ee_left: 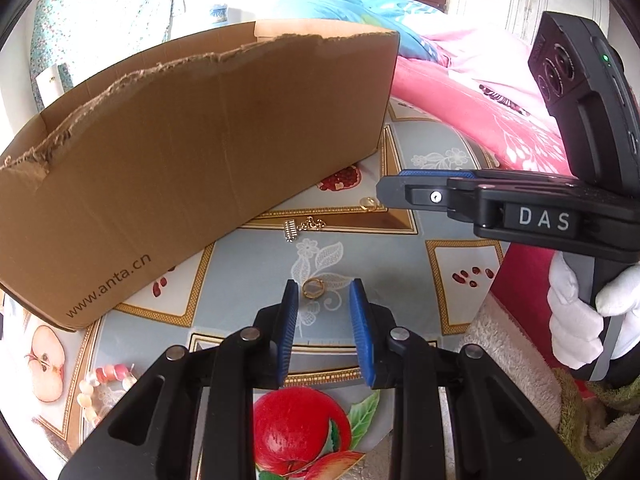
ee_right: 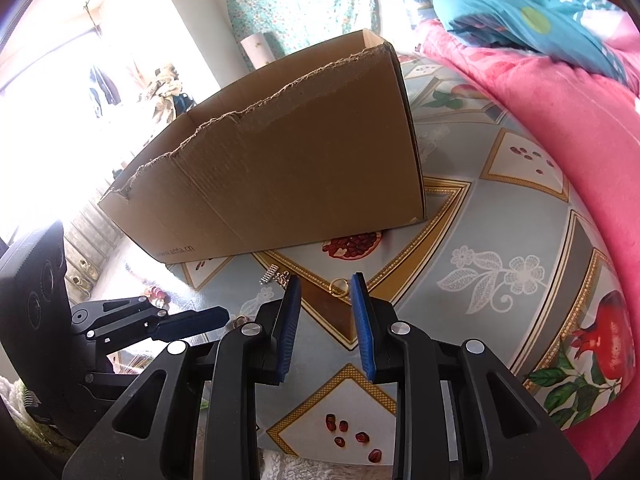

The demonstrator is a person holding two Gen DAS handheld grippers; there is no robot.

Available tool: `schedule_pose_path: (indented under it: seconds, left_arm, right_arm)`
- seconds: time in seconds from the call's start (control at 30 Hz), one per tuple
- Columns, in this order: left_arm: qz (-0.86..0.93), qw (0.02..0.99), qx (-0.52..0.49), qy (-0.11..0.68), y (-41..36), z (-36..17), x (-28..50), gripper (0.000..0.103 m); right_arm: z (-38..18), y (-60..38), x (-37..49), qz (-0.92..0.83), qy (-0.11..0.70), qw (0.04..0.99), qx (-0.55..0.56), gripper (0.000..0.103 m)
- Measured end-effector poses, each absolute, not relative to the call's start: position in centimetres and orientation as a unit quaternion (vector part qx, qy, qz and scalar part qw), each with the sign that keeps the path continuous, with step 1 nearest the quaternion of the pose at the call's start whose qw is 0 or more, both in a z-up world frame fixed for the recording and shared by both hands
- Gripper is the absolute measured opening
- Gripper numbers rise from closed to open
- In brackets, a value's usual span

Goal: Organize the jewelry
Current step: 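Hover both open grippers over the small gold ring and spring charm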

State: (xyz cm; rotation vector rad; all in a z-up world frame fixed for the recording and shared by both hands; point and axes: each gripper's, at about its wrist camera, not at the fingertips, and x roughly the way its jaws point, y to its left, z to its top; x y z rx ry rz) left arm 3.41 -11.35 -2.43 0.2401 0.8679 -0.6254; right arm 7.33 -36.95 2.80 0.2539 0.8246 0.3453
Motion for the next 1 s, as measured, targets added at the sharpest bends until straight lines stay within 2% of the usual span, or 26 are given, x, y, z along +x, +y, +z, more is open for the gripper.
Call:
schedule_pose_path:
  seconds: [0.27,0.43,0.67,0.73,1.0]
  left_arm:
    - [-0.296,0.859,0.116,0.402,-12.3,-2.7,3.5,0.025]
    - [-0.291,0.862,0.122,0.396,-12.4,-2.8,3.6,0.018]
    - [-0.281,0.867,0.136,0.388,-12.8,-2.8,3.7,0.016]
    - [-0.279,0.868,0.143,0.384,-13.0,-2.8,3.6,0.012]
    - [-0.281,0.869,0.155,0.377,-13.3,-2.8,3.4,0.011]
  right_arm:
    - [2.7,-36.9,7.4,0.166,0.398,0.894,0.124,0.026]
    - [2.4,-36.9,7.5,0.164,0.400,0.893,0.126,0.026]
    - [2.4,-37.1,7.6,0.164,0.399,0.893,0.124,0.026]
    - [2.4,-37.0,7.5,0.163,0.398,0.894,0.122,0.026]
    - [2.6,-36.9,7.1,0.155,0.394,0.900,0.104,0.026]
